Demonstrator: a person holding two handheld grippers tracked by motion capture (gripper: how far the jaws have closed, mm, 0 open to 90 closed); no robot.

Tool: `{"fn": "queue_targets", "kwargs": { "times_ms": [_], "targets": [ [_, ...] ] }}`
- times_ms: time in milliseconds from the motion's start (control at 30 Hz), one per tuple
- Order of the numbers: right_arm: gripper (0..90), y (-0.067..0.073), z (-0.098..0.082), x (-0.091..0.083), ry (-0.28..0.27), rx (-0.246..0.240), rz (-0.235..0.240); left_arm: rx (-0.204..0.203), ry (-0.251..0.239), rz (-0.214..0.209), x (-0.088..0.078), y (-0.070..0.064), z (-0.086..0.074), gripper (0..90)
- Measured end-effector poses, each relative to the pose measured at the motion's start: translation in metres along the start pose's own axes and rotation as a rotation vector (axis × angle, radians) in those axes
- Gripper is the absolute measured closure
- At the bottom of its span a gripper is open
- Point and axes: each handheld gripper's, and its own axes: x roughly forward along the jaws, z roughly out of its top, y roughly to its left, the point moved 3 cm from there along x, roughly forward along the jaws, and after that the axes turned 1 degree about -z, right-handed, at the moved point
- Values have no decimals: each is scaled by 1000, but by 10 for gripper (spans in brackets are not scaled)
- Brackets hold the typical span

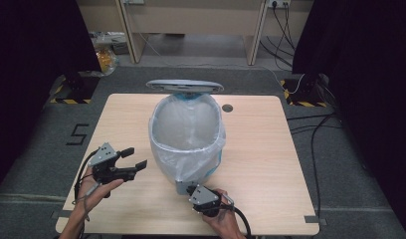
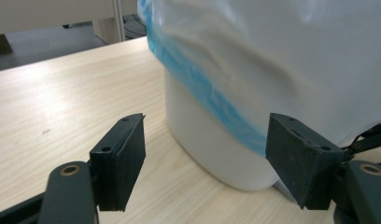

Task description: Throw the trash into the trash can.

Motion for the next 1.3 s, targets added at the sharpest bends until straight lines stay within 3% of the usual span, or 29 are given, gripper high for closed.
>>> {"fn": "queue_targets", "kwargs": {
  "times_ms": [533, 833, 1067, 1300],
  "targets": [
    [856, 0, 0, 0, 2, 3, 2, -14, 89, 21, 12, 6, -41, 272],
    [856, 0, 0, 0, 1, -2, 1, -18, 171, 45, 21, 10, -69, 245],
    [856, 0, 0, 0, 2, 2, 2, -26, 226, 52, 26, 11, -81, 170],
    [856, 0, 0, 0, 1, -2, 1, -18, 266, 60, 28, 10, -90, 160]
  ]
}}
